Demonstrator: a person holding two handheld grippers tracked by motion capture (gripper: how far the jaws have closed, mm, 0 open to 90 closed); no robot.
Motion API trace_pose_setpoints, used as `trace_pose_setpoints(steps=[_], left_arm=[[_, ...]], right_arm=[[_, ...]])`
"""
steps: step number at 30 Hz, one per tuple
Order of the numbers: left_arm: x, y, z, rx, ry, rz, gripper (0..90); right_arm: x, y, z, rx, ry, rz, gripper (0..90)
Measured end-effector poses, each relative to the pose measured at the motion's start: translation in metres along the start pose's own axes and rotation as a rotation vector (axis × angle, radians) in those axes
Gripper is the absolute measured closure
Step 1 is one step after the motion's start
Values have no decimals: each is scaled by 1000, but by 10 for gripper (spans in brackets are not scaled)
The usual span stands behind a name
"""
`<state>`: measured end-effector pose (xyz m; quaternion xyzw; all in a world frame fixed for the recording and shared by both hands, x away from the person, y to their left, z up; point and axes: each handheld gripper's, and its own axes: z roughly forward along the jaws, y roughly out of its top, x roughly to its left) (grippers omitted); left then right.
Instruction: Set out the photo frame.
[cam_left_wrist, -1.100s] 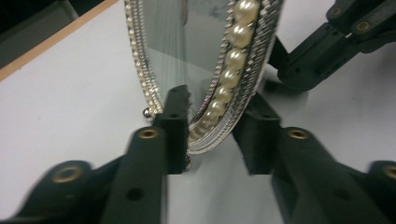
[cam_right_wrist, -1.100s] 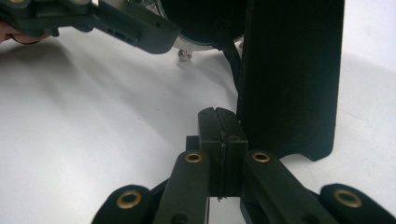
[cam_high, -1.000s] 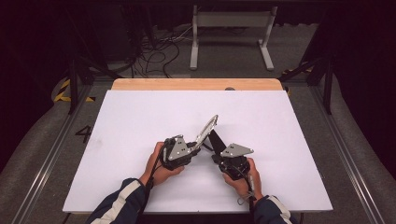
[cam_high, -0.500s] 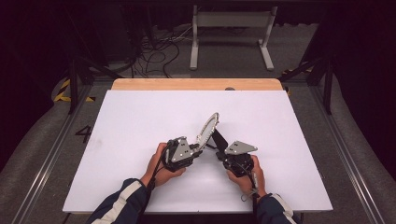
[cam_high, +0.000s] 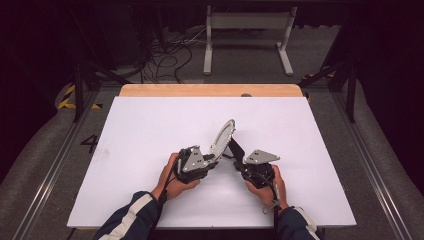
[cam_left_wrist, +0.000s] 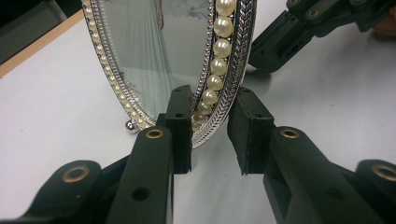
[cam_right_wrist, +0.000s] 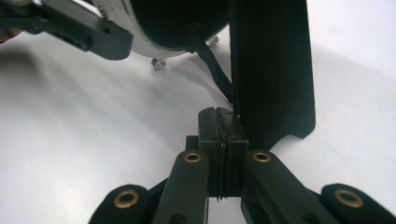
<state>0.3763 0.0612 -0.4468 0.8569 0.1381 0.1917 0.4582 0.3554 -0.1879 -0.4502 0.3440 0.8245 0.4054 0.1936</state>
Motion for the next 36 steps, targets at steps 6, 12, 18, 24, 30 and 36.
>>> trace_pose_setpoints(steps=[6,12,18,24,30,36], left_arm=[[1,-1,1,-9,-5,-4,704],[2,-1,0,-14,-13,-4,710],[0,1,1,-8,-12,5,710],[-1,1,2,-14,-26,-10,705],[-1,1,3,-19,-35,-20,708],[-1,1,4,-20,-39,-24,707]], right_arm=[[-4,-1,-2,12,3,-11,900],[-2,0,-1,25,-9,-25,900],[-6,-1,-1,31,-8,-26,900],[-7,-1,-1,36,-25,-29,900],[-13,-4,0,35,-43,-3,900],[-15,-4,2,33,-53,5,900]])
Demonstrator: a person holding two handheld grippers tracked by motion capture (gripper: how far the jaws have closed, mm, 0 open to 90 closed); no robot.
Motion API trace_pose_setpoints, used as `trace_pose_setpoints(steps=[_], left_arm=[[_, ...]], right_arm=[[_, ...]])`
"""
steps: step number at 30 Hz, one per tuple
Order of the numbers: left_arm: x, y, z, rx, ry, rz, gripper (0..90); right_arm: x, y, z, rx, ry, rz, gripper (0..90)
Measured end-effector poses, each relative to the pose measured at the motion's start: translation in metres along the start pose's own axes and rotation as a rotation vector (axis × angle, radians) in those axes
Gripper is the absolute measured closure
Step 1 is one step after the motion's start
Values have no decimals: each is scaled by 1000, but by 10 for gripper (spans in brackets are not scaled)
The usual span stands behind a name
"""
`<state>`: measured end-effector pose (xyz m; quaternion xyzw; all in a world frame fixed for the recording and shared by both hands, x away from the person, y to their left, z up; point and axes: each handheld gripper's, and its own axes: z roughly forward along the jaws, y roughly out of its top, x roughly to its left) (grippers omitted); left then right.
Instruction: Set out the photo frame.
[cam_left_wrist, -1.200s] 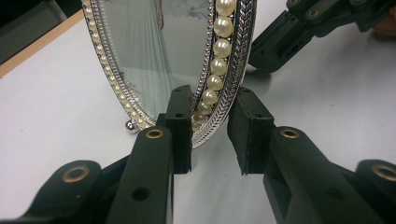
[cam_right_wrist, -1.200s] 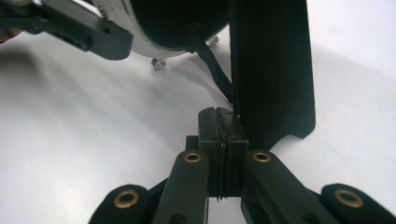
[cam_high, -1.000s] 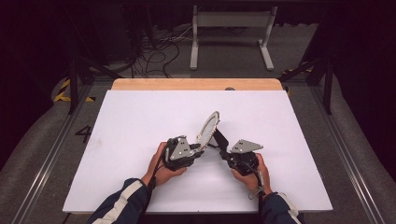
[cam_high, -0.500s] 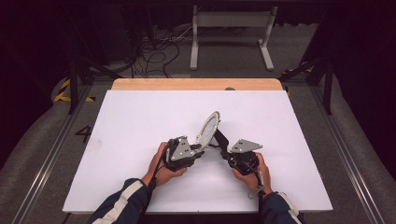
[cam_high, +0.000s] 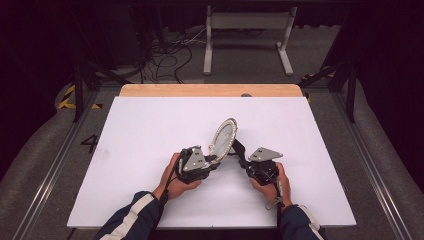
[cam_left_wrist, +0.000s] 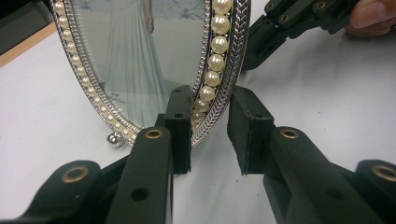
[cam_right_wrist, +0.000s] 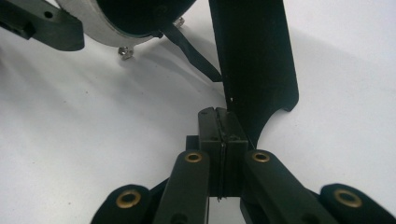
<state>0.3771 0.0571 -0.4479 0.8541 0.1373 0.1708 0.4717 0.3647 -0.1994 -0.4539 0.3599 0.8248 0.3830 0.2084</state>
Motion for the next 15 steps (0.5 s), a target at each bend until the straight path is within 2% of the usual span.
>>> trace_pose_setpoints(steps=[15], left_arm=[[-5,4,7,-8,-14,-8,706]], right_arm=[[-9,0,9,5,-27,32,900]])
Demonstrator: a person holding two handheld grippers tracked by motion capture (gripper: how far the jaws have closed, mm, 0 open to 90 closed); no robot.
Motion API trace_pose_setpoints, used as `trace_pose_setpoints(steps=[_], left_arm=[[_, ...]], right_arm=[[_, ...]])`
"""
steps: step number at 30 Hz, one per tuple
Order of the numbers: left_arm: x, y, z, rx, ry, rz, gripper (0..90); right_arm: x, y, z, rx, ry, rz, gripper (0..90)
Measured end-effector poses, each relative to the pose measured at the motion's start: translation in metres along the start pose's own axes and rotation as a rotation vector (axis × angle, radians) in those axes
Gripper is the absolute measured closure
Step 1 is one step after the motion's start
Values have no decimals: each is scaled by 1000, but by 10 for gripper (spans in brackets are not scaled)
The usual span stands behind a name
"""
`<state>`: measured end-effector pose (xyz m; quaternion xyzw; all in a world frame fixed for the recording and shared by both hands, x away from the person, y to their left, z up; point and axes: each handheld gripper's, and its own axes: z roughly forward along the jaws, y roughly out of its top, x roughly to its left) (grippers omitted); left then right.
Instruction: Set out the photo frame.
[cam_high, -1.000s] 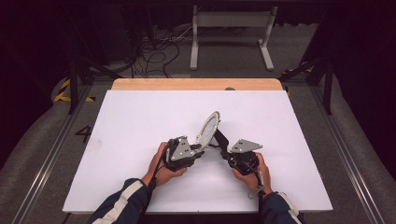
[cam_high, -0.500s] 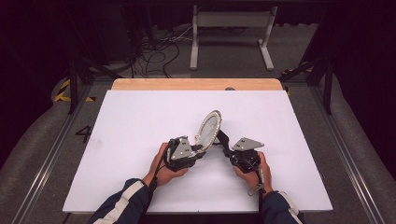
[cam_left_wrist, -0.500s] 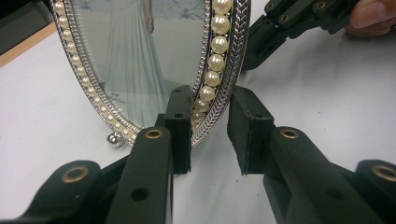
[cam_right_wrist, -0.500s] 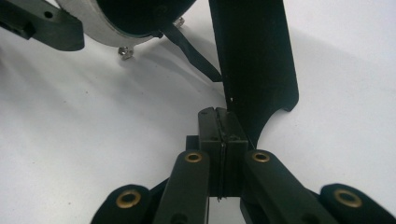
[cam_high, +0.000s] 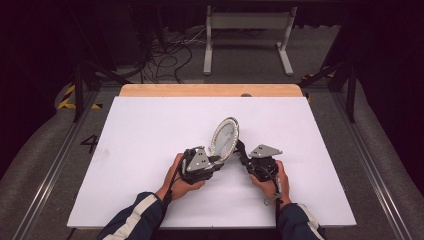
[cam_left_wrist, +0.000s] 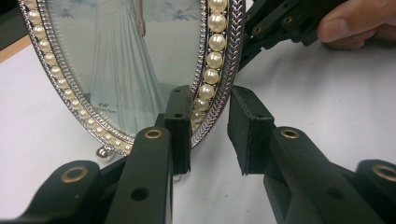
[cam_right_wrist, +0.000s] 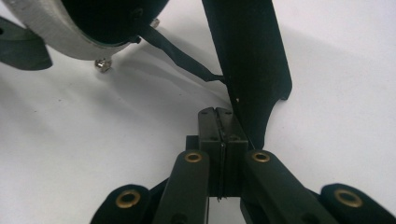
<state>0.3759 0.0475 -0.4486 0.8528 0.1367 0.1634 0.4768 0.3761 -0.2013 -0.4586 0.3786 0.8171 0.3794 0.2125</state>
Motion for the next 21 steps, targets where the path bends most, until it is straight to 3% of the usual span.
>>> trace_pose_setpoints(steps=[8,15,21], left_arm=[[0,0,1,-5,-1,-10,710],[2,-2,0,29,-9,6,703],[3,-2,1,22,-26,-19,710]], right_arm=[[-2,0,2,7,-8,7,900],[-5,-2,-1,13,4,16,900],[-6,-2,1,16,-9,10,900]])
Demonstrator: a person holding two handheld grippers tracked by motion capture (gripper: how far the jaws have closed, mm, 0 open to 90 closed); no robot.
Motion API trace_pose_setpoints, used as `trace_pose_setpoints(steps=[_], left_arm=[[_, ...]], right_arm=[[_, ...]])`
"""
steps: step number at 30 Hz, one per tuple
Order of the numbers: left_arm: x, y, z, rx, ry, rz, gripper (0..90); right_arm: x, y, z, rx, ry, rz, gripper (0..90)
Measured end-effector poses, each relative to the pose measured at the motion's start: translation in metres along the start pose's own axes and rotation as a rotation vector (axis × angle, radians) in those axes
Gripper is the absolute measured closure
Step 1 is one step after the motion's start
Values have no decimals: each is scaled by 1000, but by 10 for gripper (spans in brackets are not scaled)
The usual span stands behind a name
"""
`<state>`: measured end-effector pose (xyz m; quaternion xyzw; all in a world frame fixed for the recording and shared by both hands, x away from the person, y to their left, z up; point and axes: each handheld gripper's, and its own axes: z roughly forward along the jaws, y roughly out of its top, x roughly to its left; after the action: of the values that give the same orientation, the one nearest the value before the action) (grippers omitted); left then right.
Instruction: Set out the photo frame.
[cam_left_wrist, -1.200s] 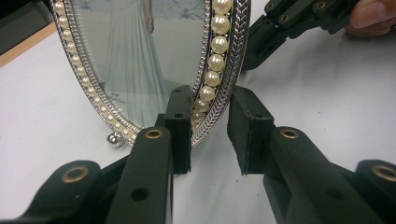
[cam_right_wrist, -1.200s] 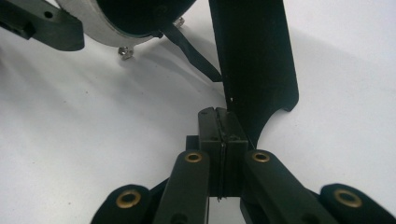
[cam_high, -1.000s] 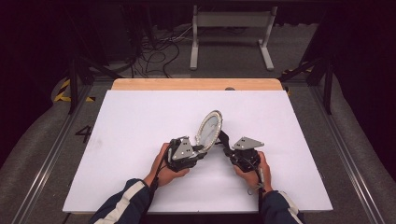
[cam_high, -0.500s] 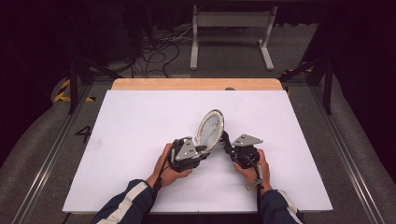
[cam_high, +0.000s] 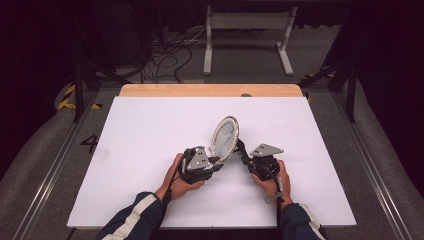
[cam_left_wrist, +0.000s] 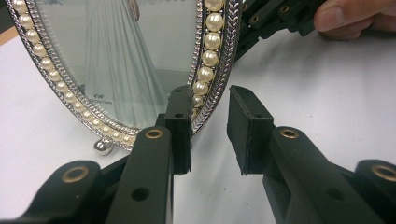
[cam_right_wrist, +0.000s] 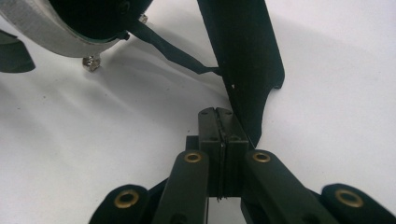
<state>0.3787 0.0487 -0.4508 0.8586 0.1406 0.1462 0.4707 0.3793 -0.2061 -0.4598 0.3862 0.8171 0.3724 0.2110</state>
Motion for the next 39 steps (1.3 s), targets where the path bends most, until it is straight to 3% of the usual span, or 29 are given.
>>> trace_pose_setpoints(steps=[3,10,18,22,26,29,35,39], left_arm=[[-2,1,0,-6,-3,-13,700],[-8,7,2,-2,-4,8,698],[-5,6,-6,-1,1,13,700],[-1,3,-20,5,23,32,687],[2,0,-37,-20,43,3,679],[1,-2,-51,-41,52,-5,673],[-3,-13,-74,-35,77,-12,644],[-3,-22,-87,-36,104,-22,612]], right_arm=[[-1,0,1,-2,-7,5,900],[-4,1,1,-13,-31,21,898],[-3,0,0,-18,-18,28,849],[2,0,-3,-25,-3,30,841],[12,2,-8,-44,27,12,802],[20,5,-12,-65,68,37,756],[36,10,-16,-87,78,-5,666],[39,11,-15,-98,87,5,607]])
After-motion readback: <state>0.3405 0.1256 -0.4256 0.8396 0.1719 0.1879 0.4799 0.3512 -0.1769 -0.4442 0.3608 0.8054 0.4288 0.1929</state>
